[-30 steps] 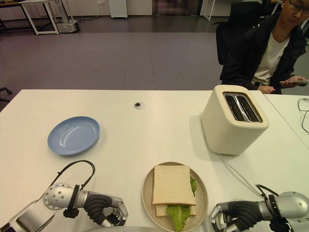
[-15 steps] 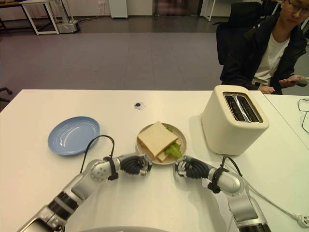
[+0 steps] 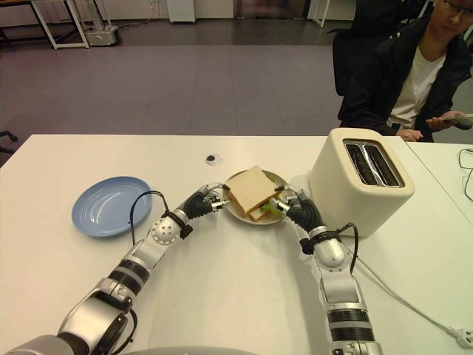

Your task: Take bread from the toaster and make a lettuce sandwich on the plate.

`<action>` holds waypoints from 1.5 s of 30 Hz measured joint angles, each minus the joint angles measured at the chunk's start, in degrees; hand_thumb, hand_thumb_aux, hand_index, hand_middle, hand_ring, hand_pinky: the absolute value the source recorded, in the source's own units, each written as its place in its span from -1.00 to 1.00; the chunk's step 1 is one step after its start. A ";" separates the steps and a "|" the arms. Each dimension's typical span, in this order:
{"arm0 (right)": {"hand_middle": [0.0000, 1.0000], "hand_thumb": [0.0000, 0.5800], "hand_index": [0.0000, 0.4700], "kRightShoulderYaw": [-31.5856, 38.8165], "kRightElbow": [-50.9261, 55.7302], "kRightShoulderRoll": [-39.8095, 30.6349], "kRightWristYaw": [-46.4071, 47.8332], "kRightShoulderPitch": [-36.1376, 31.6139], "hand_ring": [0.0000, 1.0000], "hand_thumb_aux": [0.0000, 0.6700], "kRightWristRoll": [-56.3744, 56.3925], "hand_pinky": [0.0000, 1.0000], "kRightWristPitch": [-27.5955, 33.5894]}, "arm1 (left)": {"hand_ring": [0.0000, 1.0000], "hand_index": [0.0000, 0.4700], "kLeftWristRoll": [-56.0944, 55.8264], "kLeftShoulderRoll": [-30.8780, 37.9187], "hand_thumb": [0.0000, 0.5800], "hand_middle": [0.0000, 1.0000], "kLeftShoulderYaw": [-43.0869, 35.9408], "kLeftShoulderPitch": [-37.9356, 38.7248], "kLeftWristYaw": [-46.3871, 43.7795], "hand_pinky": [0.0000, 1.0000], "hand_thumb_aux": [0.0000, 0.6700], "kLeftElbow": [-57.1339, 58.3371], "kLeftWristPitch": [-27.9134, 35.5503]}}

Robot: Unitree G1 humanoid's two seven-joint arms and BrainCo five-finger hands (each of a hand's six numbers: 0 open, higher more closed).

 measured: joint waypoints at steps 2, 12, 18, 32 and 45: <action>-1.00 -1.00 -1.00 -3.15 -3.81 1.15 -1.27 2.12 -1.00 -1.00 3.59 -1.00 -0.31 | -1.00 -1.00 -4.99 0.37 -1.00 -1.00 3.03 4.72 -1.66 -1.00 -1.00 -9.90 1.59; -1.00 -1.00 -1.00 -8.75 -22.92 3.27 -2.27 10.65 -1.00 -1.00 12.88 -1.00 5.21 | -1.00 -1.00 -15.92 1.49 -1.00 -1.00 11.78 23.04 -1.25 -1.00 -1.00 -50.34 13.50; -1.00 -1.00 -1.00 -9.94 -21.69 3.11 0.15 11.99 -1.00 -1.00 15.20 -1.00 4.84 | -1.00 -1.00 -16.89 0.88 -1.00 -1.00 15.10 29.00 -0.56 -1.00 -1.00 -51.52 13.09; -1.00 -1.00 -1.00 -5.94 -11.76 4.38 3.25 14.00 -1.00 -1.00 13.39 -1.00 -4.07 | -1.00 -1.00 -18.76 0.97 -1.00 -1.00 19.13 28.88 -2.58 -1.00 -1.00 -48.93 9.33; -1.00 -1.00 -1.00 -5.73 -10.77 4.47 1.79 13.57 -1.00 -1.00 11.78 -1.00 -7.22 | -1.00 -1.00 -19.36 -0.12 -1.00 -1.00 17.73 29.17 -4.91 -1.00 -1.00 -47.70 5.94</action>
